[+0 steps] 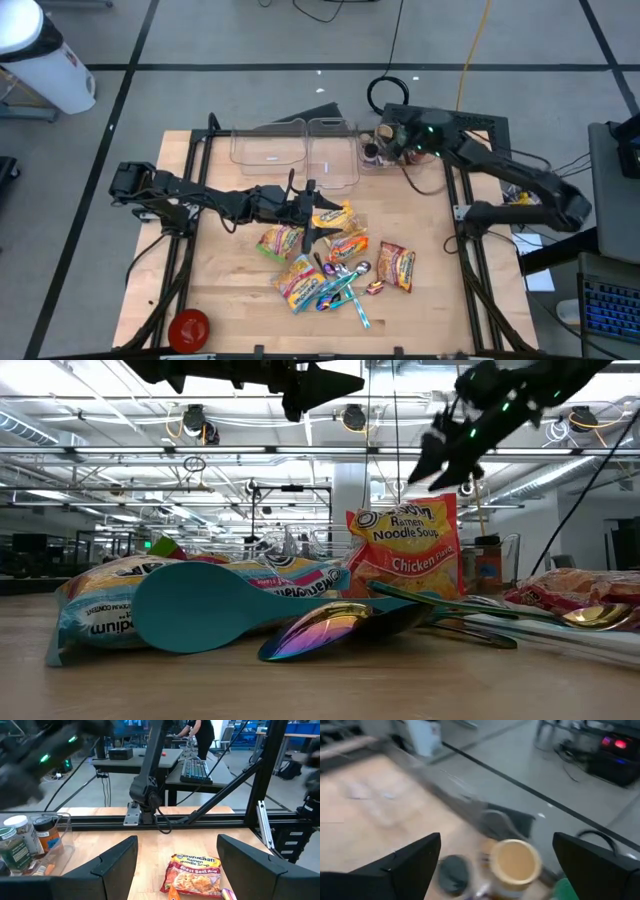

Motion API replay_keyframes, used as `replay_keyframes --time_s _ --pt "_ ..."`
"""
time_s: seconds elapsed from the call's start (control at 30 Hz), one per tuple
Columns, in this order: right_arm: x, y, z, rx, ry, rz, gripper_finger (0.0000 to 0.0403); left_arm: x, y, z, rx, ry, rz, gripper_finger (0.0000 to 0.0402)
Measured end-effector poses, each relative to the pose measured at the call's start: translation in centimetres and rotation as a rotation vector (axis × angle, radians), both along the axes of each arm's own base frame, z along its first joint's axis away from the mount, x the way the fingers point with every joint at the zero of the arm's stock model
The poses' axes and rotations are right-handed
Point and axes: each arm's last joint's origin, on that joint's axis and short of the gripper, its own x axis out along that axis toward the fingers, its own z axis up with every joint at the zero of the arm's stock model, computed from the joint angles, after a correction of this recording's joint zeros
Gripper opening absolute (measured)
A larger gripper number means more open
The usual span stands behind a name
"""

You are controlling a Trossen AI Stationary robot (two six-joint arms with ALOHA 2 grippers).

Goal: Pick & Place Food Item
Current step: Put the red noodle pack into the left transparent bin

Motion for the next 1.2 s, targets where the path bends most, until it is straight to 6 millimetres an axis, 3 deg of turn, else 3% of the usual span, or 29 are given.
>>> replay_keyframes --time_s 0.13,0.23,0.4,0.6,0.73,0.9,1.2 --pt "-0.2 4.8 2.0 0.019 -0.063 0.179 0.0376 0.0 0.0 0.0 -0.033 0.001 0.002 0.0274" --pt "-0.2 8.6 1.9 0.076 -0.13 0.354 0.0376 0.0 0.0 0.0 -0.059 -0.001 0.004 0.0273" --pt "0.2 15.0 -0.9 0.14 -0.236 0.655 0.0376 0.0 0.0 0.1 -0.078 -0.01 0.005 0.0274" --pt "0.0 20.8 -4.4 0.014 -0.415 0.885 0.0377 0.0 0.0 0.4 -0.108 -0.036 0.006 0.0273" --pt "-0.3 22.5 -5.1 -0.051 -0.396 0.931 0.0377 0.0 0.0 0.5 -0.114 -0.049 0.005 0.0273" --pt "0.1 22.8 -6.3 -0.022 -0.279 0.893 0.0377 0.0 0.0 0.5 -0.112 -0.048 0.005 0.0274" --pt "0.2 24.2 -5.8 0.219 0.094 0.636 0.0375 0.0 -0.1 0.0 -0.133 0.014 -0.007 0.0274"
